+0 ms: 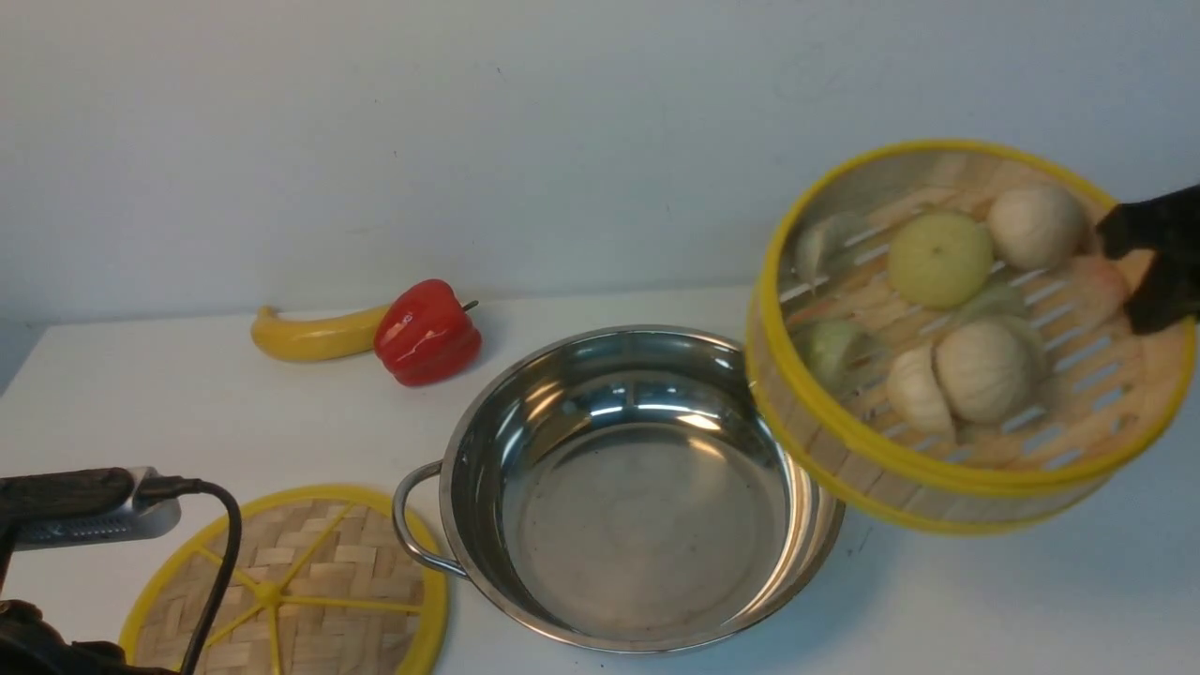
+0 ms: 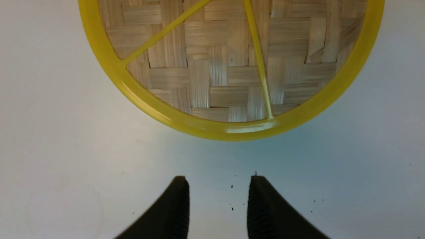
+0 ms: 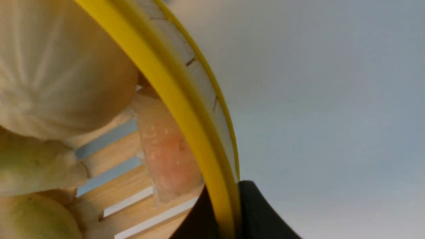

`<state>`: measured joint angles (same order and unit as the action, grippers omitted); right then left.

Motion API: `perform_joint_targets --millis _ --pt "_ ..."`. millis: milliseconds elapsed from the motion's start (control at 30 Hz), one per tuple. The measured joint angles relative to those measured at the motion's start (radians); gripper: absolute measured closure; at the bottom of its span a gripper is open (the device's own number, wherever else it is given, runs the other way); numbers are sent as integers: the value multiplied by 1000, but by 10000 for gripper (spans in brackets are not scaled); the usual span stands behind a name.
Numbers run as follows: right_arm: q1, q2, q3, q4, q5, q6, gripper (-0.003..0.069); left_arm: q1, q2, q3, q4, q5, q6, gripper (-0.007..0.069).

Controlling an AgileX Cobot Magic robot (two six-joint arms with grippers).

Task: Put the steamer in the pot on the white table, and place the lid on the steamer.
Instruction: 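Place the bamboo steamer basket of food into the steel pot with the right gripper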

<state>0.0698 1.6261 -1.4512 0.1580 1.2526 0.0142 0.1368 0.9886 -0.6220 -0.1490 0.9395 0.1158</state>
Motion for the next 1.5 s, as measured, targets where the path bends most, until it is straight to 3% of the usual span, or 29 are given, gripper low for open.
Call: perform_joint_targets --millis 300,500,1100,1500 --pt "250 222 -247 42 2 69 603 0 1 0 0 0 0 384" --pt "358 365 -388 56 0 88 603 0 1 0 0 0 -1 384" --pt "376 508 -416 -36 1 91 603 0 1 0 0 0 -1 384" --pt "376 524 -418 -35 1 90 603 0 2 0 0 0 -1 384"
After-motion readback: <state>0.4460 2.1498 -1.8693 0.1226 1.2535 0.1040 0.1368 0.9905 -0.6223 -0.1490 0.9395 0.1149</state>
